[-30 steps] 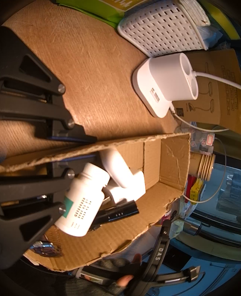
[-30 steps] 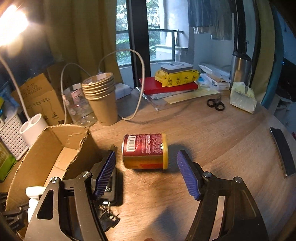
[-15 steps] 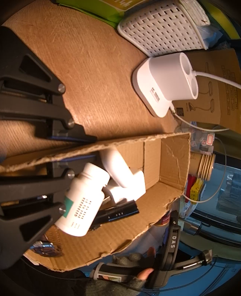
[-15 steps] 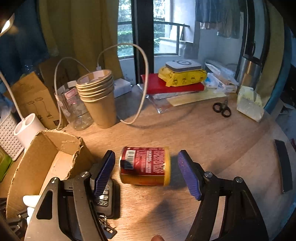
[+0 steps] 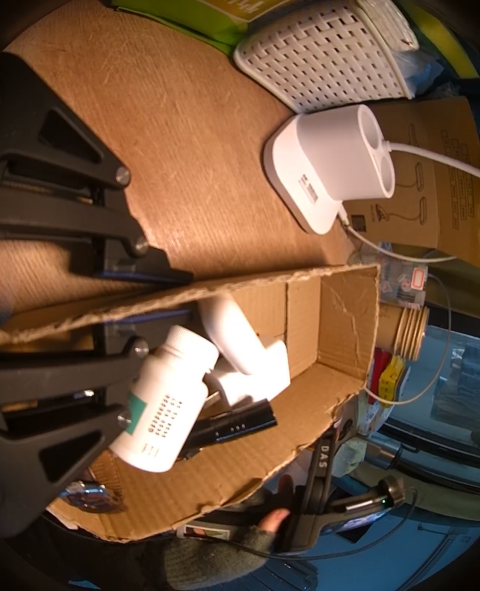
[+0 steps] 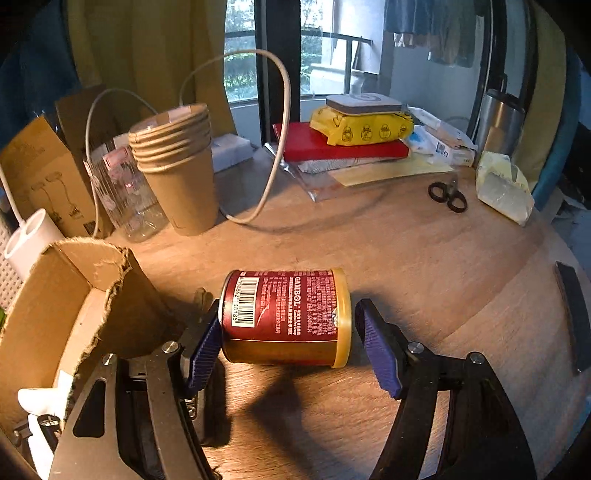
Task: Organize rigid objects
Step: 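Move the right gripper to the red-and-gold can and close on it, then lift the can with the right gripper and carry it over the box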
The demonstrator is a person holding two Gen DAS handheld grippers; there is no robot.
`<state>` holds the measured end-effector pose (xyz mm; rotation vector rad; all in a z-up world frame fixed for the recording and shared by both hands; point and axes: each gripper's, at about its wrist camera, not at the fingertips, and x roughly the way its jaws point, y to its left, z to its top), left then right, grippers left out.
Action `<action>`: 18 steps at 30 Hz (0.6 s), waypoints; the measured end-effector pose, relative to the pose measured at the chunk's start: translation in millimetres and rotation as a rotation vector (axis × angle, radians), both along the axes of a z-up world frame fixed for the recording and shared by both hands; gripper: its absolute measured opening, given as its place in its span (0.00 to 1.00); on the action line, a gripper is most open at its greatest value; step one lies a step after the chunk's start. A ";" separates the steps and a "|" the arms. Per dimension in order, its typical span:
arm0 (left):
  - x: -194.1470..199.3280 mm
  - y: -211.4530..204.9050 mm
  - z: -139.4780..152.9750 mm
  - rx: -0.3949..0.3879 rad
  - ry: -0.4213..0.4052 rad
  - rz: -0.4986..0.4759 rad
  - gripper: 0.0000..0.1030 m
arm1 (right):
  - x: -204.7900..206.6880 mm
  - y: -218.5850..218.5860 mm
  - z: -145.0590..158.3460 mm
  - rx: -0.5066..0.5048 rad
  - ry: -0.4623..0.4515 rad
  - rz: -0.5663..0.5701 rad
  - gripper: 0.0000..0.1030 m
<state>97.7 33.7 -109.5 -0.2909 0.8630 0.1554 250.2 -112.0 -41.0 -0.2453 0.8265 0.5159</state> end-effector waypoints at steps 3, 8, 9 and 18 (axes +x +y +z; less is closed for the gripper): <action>0.0 0.0 0.0 0.000 0.000 0.000 0.15 | -3.2 0.9 0.3 -0.010 -0.011 0.005 0.63; 0.0 -0.5 0.0 0.000 0.000 0.000 0.15 | -10.1 -3.9 11.3 0.015 -0.055 -0.005 0.63; 0.0 0.2 0.0 0.000 0.000 0.000 0.15 | -12.2 -5.7 15.5 0.026 -0.069 -0.009 0.63; 0.0 0.2 0.0 0.000 0.000 0.000 0.15 | -40.3 -5.4 51.2 0.162 -0.124 0.063 0.63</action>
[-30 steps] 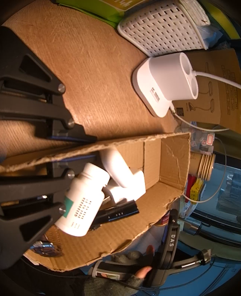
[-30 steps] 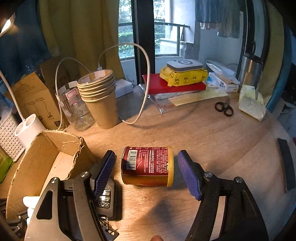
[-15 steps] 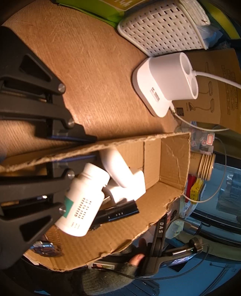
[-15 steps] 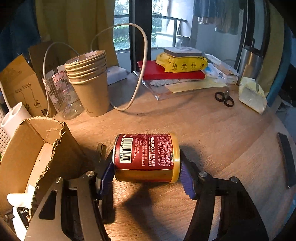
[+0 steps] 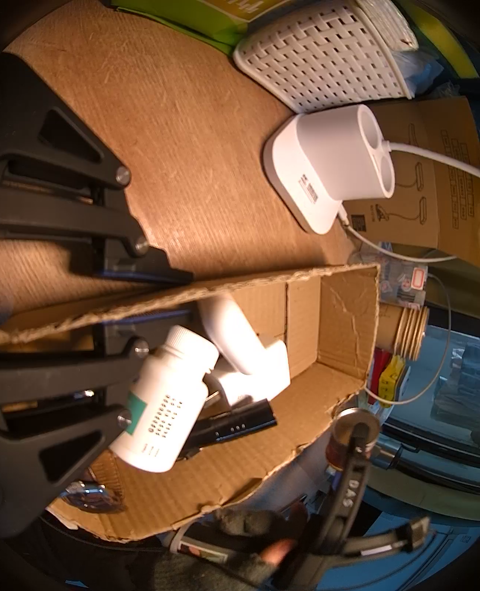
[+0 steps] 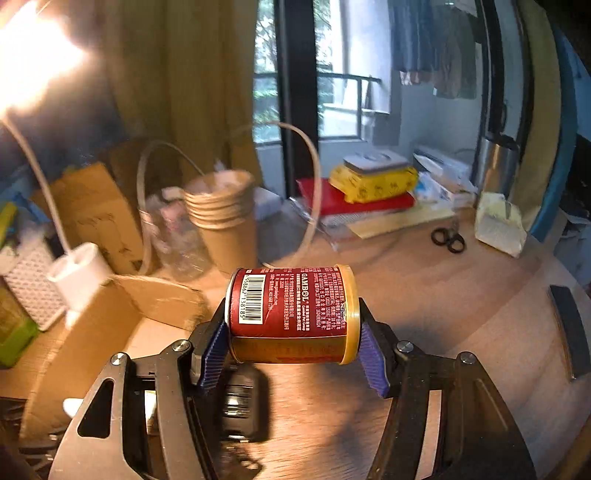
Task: Organize rigid objects
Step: 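Lift the can with the right gripper and carry it over the box, then open the right gripper to drop the can into the box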
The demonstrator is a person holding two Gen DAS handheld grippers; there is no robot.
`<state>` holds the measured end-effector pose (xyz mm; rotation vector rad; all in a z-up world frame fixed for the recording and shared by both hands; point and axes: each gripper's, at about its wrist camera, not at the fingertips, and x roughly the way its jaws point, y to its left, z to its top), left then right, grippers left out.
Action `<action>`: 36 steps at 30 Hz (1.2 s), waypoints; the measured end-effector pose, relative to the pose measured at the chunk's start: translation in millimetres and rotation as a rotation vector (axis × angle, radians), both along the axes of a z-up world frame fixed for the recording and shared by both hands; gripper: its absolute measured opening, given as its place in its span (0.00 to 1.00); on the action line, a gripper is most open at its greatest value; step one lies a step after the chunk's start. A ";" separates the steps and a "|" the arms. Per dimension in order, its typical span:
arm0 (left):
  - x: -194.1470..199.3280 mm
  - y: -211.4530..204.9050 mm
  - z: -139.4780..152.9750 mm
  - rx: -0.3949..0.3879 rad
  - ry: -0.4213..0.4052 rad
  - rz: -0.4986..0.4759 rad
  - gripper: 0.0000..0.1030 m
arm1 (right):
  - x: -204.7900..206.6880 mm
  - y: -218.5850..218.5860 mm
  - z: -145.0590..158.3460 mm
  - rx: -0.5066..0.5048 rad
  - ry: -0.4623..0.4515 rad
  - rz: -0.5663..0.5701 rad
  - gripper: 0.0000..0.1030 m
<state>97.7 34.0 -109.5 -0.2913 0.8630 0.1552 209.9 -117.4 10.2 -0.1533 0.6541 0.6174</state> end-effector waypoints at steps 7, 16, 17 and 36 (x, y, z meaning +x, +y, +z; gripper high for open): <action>0.0 -0.2 0.0 0.000 0.000 0.000 0.15 | -32.0 20.8 20.7 0.110 -0.025 0.164 0.63; -0.1 -1.7 0.0 -0.003 0.000 -0.001 0.15 | -52.0 66.1 6.7 0.038 0.053 0.363 0.63; -0.1 -1.7 0.0 -0.003 0.000 0.000 0.15 | -54.5 70.3 5.6 0.021 0.060 0.380 0.63; -0.3 -2.5 0.2 -0.002 0.000 -0.001 0.15 | -67.9 102.2 -11.9 -0.155 0.108 0.479 0.63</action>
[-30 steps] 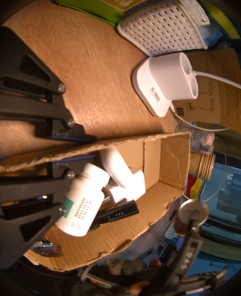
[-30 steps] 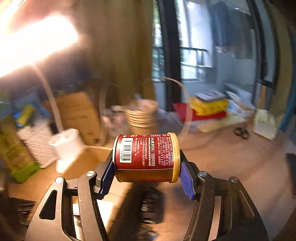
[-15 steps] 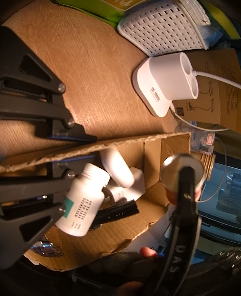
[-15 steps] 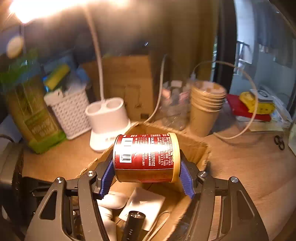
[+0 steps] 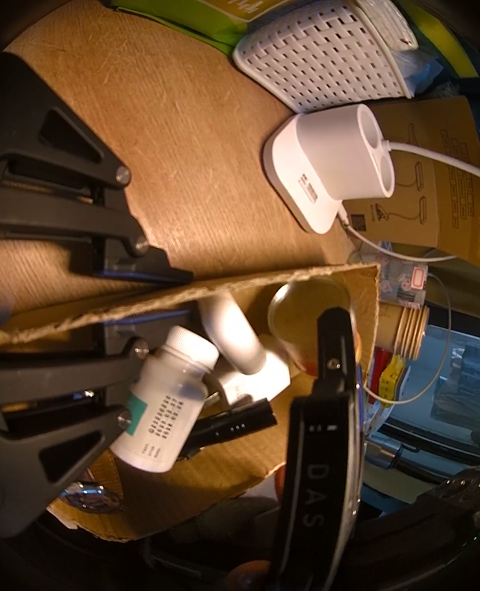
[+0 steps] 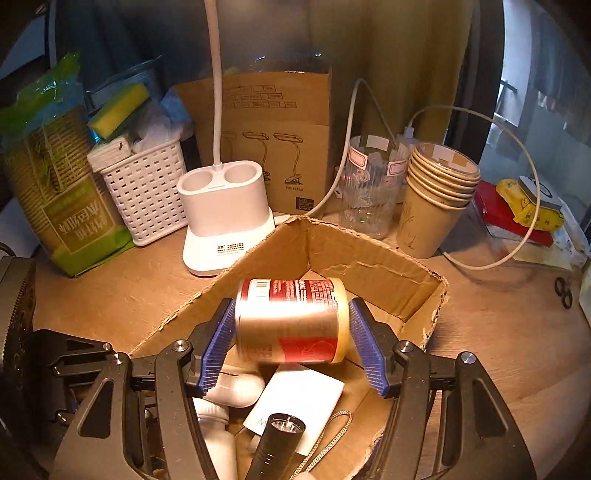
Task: Organize rigid objects
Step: 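Open the right gripper to drop the can into the box, then move the right gripper to the black car key and close on it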
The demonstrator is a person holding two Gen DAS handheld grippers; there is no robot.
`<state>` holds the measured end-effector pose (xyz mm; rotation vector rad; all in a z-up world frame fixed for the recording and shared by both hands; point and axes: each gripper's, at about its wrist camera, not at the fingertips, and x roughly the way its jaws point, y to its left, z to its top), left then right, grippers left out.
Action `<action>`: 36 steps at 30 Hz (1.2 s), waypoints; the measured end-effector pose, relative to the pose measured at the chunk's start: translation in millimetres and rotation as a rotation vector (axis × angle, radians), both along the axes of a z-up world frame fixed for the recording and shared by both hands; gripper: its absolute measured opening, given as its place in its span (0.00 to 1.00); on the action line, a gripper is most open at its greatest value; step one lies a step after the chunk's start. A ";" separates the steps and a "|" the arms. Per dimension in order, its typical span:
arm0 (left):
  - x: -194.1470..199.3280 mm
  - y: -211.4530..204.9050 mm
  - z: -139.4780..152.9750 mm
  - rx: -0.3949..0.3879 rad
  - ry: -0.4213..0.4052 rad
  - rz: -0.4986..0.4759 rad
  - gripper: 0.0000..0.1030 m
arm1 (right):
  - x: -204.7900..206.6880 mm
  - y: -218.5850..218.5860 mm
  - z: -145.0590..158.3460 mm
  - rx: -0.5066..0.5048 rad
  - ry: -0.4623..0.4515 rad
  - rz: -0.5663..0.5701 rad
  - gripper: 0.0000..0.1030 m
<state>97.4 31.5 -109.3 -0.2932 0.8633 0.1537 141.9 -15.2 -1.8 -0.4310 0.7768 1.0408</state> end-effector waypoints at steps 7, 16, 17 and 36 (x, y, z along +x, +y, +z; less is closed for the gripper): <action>-0.8 -1.0 0.8 0.000 0.000 -0.001 0.15 | 3.8 -14.5 7.2 0.057 0.006 -0.043 0.63; -0.8 -1.5 1.0 0.000 0.000 0.000 0.15 | 5.9 -69.0 45.2 0.199 -0.044 -0.188 0.63; -0.8 -1.1 0.9 0.000 0.000 0.000 0.15 | 6.6 -76.6 48.4 0.212 -0.047 -0.208 0.63; -0.6 -0.3 0.7 0.000 0.000 -0.001 0.15 | 35.3 -110.5 25.9 0.179 -0.050 -0.362 0.63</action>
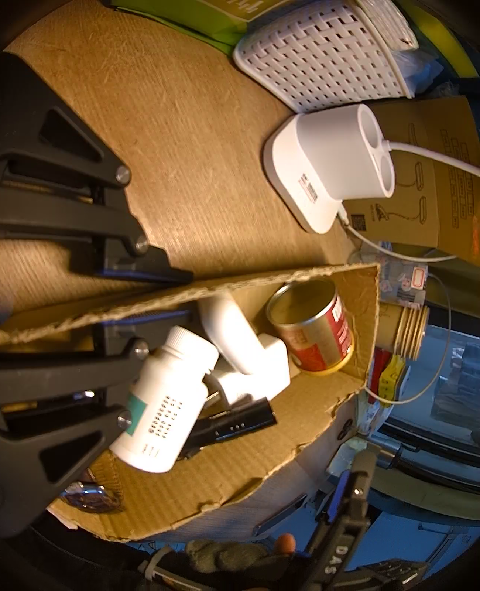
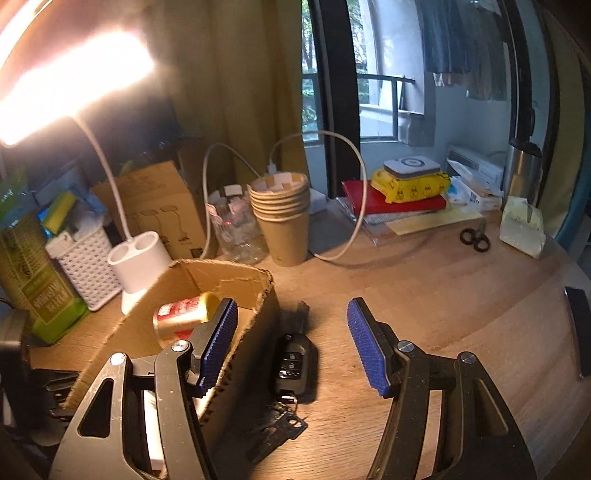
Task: Organize rigid objects
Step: 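Move the right gripper to the black car key and close on it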
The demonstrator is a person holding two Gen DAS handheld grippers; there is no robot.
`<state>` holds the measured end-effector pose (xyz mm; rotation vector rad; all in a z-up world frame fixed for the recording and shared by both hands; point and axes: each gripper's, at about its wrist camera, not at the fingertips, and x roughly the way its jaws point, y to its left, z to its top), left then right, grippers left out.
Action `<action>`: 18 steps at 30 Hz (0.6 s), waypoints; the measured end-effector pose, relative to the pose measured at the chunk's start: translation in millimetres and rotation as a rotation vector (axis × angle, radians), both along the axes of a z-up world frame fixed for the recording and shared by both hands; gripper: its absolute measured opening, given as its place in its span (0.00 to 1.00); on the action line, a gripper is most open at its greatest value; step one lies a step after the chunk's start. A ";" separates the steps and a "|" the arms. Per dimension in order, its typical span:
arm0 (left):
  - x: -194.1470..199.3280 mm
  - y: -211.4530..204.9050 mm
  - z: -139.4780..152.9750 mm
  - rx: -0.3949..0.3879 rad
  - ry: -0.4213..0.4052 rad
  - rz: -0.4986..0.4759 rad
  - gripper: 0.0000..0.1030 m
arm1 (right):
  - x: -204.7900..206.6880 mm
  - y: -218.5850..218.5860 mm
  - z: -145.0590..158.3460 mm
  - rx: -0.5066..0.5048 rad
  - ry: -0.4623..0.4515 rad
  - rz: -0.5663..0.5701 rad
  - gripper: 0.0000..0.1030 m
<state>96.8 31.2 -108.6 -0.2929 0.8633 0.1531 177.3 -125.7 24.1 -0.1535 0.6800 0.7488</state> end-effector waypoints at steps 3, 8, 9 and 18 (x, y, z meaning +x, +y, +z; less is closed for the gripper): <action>-0.1 -0.6 0.2 0.000 0.000 0.000 0.15 | 5.5 0.9 -9.1 -0.014 0.018 -0.007 0.63; 0.0 0.1 0.0 0.000 0.000 0.000 0.15 | 15.1 2.2 -24.4 -0.039 0.048 -0.026 0.63; 0.0 0.1 0.0 0.000 0.000 0.000 0.15 | 16.0 2.4 -26.4 -0.043 0.052 -0.026 0.63; 0.0 0.2 0.0 0.000 0.000 0.000 0.15 | 29.6 6.2 -56.8 -0.091 0.136 -0.024 0.63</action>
